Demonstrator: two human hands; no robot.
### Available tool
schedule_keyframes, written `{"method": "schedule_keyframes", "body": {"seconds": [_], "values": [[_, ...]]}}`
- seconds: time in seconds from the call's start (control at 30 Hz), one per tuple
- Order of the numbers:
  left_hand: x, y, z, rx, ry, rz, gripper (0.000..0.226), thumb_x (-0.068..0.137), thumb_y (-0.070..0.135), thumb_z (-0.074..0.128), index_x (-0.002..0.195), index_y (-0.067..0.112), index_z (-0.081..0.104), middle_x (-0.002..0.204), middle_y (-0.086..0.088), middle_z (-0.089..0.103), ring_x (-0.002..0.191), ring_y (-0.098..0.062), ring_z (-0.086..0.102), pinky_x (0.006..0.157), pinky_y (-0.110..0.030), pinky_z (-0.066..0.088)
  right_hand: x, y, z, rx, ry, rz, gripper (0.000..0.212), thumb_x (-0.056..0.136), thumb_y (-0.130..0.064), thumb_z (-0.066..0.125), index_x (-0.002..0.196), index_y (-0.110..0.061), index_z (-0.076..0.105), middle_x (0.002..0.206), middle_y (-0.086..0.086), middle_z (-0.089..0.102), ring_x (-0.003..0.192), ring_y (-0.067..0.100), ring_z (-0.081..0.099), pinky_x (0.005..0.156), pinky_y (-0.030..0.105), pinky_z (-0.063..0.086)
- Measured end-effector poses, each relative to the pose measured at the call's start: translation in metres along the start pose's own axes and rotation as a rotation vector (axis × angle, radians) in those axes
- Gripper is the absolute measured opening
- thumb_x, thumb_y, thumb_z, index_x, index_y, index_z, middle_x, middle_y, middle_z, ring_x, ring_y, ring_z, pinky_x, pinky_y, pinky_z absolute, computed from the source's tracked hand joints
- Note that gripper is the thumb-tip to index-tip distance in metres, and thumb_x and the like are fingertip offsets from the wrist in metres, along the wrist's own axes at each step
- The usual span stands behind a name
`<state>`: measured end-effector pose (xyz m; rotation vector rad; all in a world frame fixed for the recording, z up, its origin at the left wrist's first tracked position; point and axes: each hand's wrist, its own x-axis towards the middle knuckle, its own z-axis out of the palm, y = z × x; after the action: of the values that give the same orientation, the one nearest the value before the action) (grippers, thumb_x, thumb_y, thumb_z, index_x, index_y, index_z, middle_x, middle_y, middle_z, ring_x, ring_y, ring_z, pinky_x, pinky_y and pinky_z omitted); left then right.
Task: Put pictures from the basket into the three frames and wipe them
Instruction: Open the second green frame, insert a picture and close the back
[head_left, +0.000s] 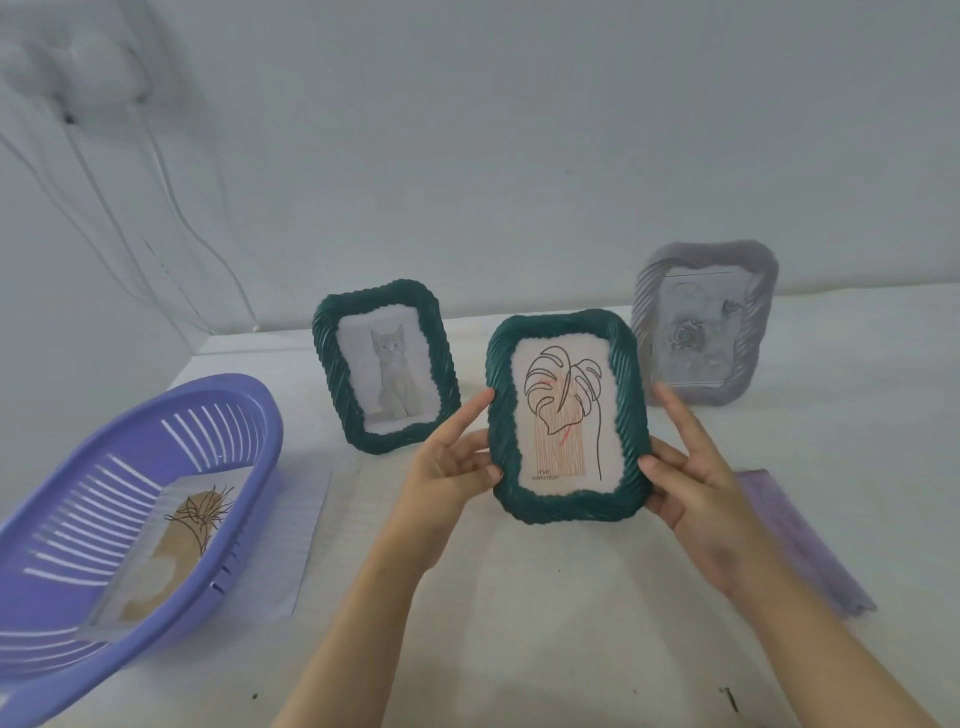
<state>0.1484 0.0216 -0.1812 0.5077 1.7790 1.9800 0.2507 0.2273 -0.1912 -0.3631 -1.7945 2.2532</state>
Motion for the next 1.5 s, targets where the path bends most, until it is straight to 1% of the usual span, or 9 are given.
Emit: {"method": "schedule_keyframes", "body": {"seconds": [0.23,0.43,0.57,0.73,0.9,1.03,1.17,1.33,1.5], "values": [[-0.023,0.001,0.006,-0.054,-0.018,-0.029,0.068,0.07,-0.006,0.055,0.128,0.029,0.049,0.099,-0.002,0.07,0.071,-0.012,0.061,0.072,-0.026,0.052,-0.025,-0.007,0.001,0.0,-0.028,0.024,0.059,0.091,0.005,0.042,0.137,-0.033,0.041,0.114,0.008,0.068,0.097,0.022,0.065,0.074,0.031,0.056],[-0.044,0.011,0.002,-0.025,-0.095,-0.071,0.064,0.073,0.001,0.058,0.131,0.026,0.048,0.113,-0.007,0.066,0.092,-0.026,0.062,0.082,-0.038,0.054,-0.051,-0.026,0.004,0.003,0.034,0.009,0.054,0.089,0.001,0.046,0.136,-0.027,0.043,0.101,0.005,0.073,0.085,0.017,0.069,0.062,0.023,0.054],[-0.049,0.017,0.018,0.288,0.033,-0.043,0.053,0.088,0.008,0.058,0.123,0.045,0.047,0.131,0.01,0.053,0.11,-0.001,0.055,0.086,-0.019,0.047,-0.06,-0.034,0.015,-0.149,0.171,-0.111,0.062,0.087,0.004,0.053,0.137,-0.03,0.038,0.085,0.0,0.075,0.078,0.009,0.07,0.061,0.019,0.053],[-0.049,0.042,0.054,0.361,-0.05,0.107,0.043,0.095,0.023,0.044,0.123,0.056,0.041,0.118,0.013,0.057,0.108,0.0,0.055,0.092,-0.023,0.046,-0.066,-0.032,0.034,-0.631,0.238,-0.39,0.078,0.085,-0.011,0.064,0.141,-0.043,0.02,0.084,-0.004,0.074,0.074,0.01,0.069,0.062,0.028,0.057],[-0.033,0.044,0.071,0.399,-0.012,0.06,0.032,0.093,0.03,0.046,0.114,0.054,0.049,0.101,0.002,0.065,0.094,-0.013,0.064,0.083,-0.036,0.054,-0.066,-0.026,0.055,-0.666,0.061,-0.344,0.079,0.086,-0.015,0.062,0.14,-0.048,0.013,0.1,-0.02,0.068,0.091,-0.006,0.065,0.076,0.009,0.05],[-0.03,0.032,0.059,0.4,0.1,-0.048,0.036,0.084,0.008,0.05,0.106,0.033,0.061,0.101,-0.01,0.065,0.086,-0.021,0.066,0.072,-0.033,0.058,-0.074,-0.024,0.059,-0.653,0.03,-0.349,0.056,0.089,-0.019,0.057,0.137,-0.037,0.036,0.095,-0.021,0.069,0.087,-0.008,0.064,0.071,0.005,0.048],[-0.036,0.023,0.043,0.28,0.083,-0.146,0.049,0.085,-0.006,0.044,0.104,0.037,0.059,0.102,-0.013,0.066,0.091,-0.03,0.064,0.071,-0.036,0.059,-0.071,-0.03,0.044,-0.657,0.261,-0.485,0.036,0.089,-0.013,0.055,0.123,-0.023,0.054,0.089,-0.013,0.069,0.079,-0.001,0.065,0.06,0.005,0.046],[-0.045,0.013,0.025,0.117,-0.008,-0.152,0.053,0.09,-0.01,0.04,0.12,0.033,0.052,0.103,-0.012,0.069,0.091,-0.027,0.066,0.069,-0.034,0.056,-0.046,-0.002,0.012,-0.674,0.269,-0.099,0.044,0.092,-0.024,0.052,0.133,-0.033,0.042,0.12,-0.005,0.056,0.102,0.013,0.055,0.08,0.02,0.04],[-0.05,-0.002,0.013,0.065,-0.07,-0.157,0.059,0.09,-0.013,0.037,0.123,0.035,0.047,0.096,-0.007,0.069,0.083,-0.021,0.065,0.067,-0.034,0.054,-0.048,0.018,0.001,-0.561,0.265,-0.058,0.05,0.088,-0.01,0.059,0.131,-0.032,0.046,0.089,-0.006,0.068,0.087,0.001,0.06,0.063,0.005,0.041]]}}
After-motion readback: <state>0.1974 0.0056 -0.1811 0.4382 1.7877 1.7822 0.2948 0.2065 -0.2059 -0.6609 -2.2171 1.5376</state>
